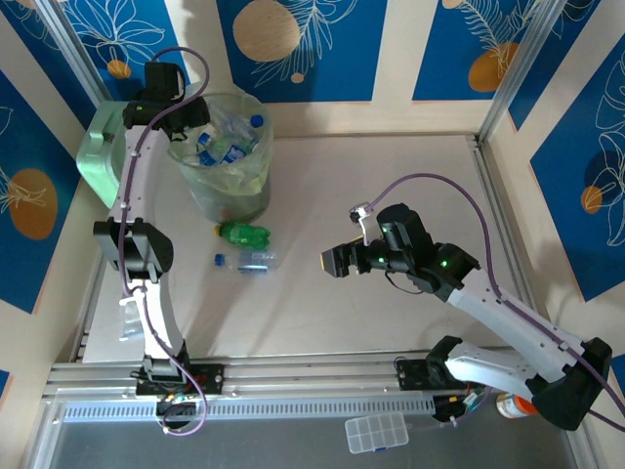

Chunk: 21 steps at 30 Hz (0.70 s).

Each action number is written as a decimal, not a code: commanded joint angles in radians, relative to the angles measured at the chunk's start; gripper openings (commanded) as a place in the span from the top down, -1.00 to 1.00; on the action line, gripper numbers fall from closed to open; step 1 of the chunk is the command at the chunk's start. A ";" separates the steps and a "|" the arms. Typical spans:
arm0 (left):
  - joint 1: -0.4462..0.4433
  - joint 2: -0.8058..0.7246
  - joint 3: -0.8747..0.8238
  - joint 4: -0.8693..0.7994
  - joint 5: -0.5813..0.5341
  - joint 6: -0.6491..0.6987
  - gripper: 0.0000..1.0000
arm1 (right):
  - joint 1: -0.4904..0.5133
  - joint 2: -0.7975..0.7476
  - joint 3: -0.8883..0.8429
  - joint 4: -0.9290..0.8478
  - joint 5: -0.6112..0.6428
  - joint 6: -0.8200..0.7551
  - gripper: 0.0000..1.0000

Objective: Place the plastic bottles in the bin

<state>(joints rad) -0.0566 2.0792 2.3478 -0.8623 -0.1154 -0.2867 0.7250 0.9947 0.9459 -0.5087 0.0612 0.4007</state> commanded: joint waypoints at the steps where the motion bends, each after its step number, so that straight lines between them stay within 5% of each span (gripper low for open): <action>1: -0.006 -0.030 0.004 0.008 0.034 -0.010 -0.51 | -0.006 0.007 0.016 0.005 0.005 -0.014 -0.95; 11: -0.009 -0.188 -0.091 0.156 -0.096 0.057 -0.60 | -0.012 0.034 0.028 0.003 -0.003 -0.026 -0.95; 21: -0.004 -0.030 -0.067 0.153 0.017 0.059 -0.06 | -0.010 0.039 0.037 -0.035 -0.011 -0.020 -0.95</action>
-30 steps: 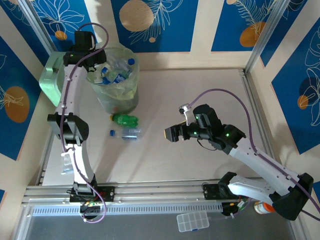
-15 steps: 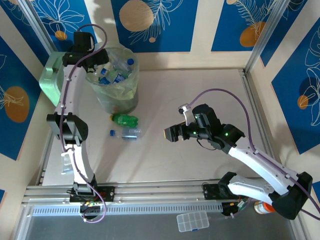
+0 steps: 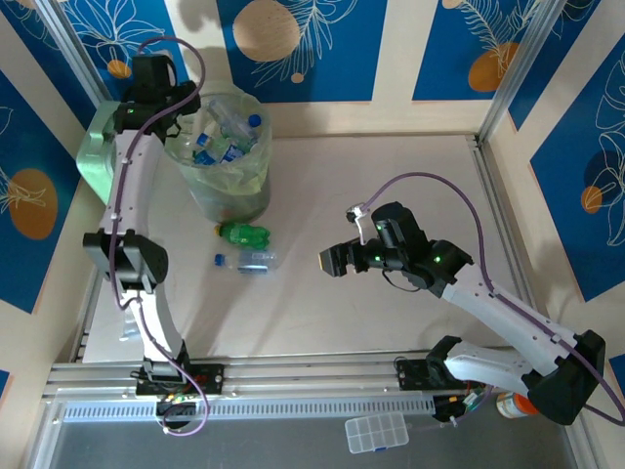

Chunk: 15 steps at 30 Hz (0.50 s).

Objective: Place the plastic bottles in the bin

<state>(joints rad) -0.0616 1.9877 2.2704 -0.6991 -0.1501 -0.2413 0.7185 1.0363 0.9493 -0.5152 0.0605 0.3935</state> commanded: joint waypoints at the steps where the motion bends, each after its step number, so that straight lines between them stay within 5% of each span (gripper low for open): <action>1: 0.000 0.073 0.008 -0.017 0.067 0.010 0.02 | -0.004 -0.006 0.034 -0.036 -0.006 -0.013 -0.96; 6: -0.004 0.067 -0.068 0.005 0.122 -0.014 0.20 | -0.008 -0.022 0.025 -0.040 0.014 -0.015 -0.96; 15: -0.006 -0.006 -0.136 0.042 0.107 -0.008 0.05 | -0.007 -0.013 0.059 -0.042 0.005 -0.012 -0.95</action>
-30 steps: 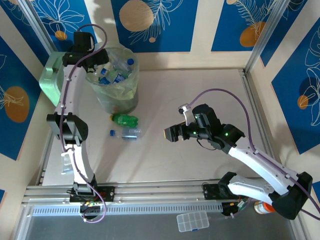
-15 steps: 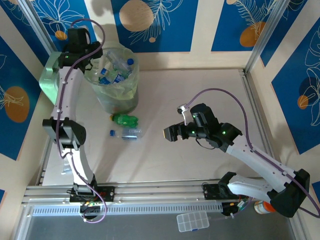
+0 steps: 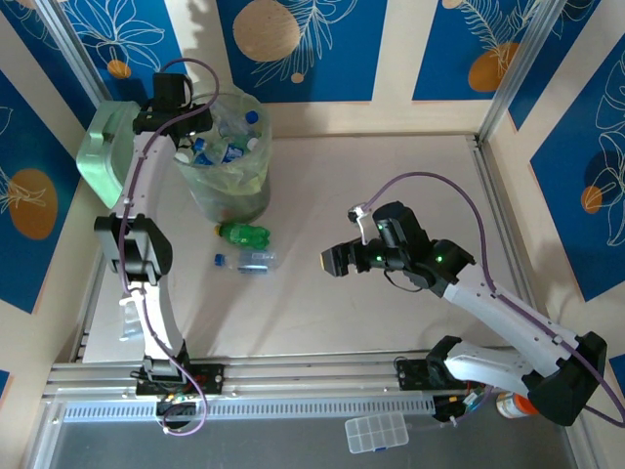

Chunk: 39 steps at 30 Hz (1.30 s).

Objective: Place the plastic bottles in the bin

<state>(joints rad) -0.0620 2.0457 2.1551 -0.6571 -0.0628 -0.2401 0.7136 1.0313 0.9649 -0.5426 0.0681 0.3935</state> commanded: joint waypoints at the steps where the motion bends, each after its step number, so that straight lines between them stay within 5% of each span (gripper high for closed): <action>1: -0.006 -0.082 -0.023 0.008 0.021 -0.007 -0.02 | -0.001 -0.010 0.050 -0.021 -0.001 -0.014 -0.95; 5: -0.038 -0.175 -0.039 0.020 0.003 0.026 -0.35 | 0.001 -0.024 0.068 -0.041 0.010 -0.023 -0.95; 10: -0.124 -0.383 -0.225 0.133 -0.101 0.057 -0.42 | 0.001 -0.050 0.069 -0.046 0.021 -0.029 -0.95; 16: -0.182 -0.753 -0.672 0.358 -0.101 -0.147 -0.43 | 0.010 -0.097 0.041 -0.037 0.003 -0.004 -0.95; 26: -0.281 -1.176 -1.201 0.317 -0.182 -0.491 -0.52 | 0.023 -0.180 -0.022 -0.046 0.003 0.028 -0.95; 30: -0.281 -1.216 -1.265 0.088 -0.303 -0.758 -0.82 | 0.024 -0.188 -0.018 -0.058 0.012 0.033 -0.95; 36: -0.279 -1.097 -1.368 -0.060 -0.191 -1.099 -0.97 | 0.025 -0.182 -0.029 -0.035 0.020 0.048 -0.95; 39: -0.280 -1.027 -1.436 0.036 -0.105 -1.159 -0.99 | 0.024 -0.173 -0.037 -0.024 0.021 0.055 -0.95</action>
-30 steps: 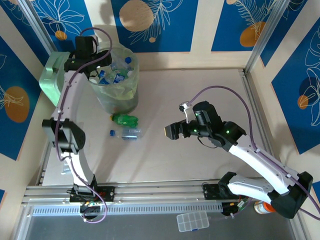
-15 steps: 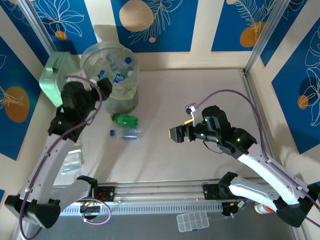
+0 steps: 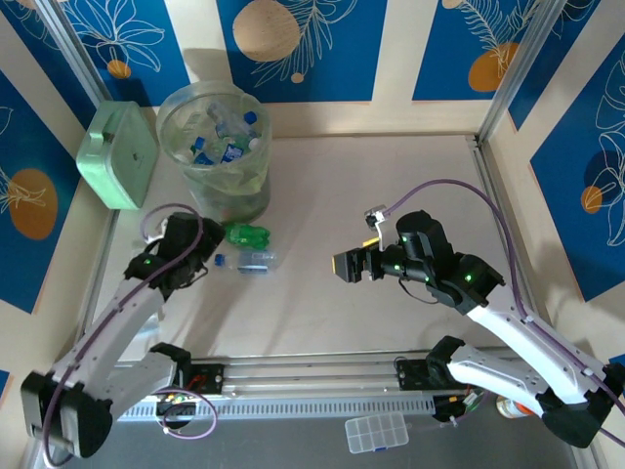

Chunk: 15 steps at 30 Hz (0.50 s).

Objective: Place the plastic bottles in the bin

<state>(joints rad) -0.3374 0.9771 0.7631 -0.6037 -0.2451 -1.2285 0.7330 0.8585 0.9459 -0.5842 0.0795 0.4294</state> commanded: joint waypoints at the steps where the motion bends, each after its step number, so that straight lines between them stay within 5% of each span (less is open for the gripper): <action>1: -0.006 0.070 -0.048 -0.018 0.100 -0.198 -0.99 | 0.005 0.005 -0.018 0.019 0.008 0.019 -0.95; 15: -0.044 0.286 -0.007 0.081 0.159 -0.302 -0.99 | 0.003 0.025 -0.047 0.043 0.014 0.022 -0.95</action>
<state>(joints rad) -0.3717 1.2373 0.7322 -0.5583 -0.1104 -1.4750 0.7330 0.8810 0.9173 -0.5621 0.0799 0.4393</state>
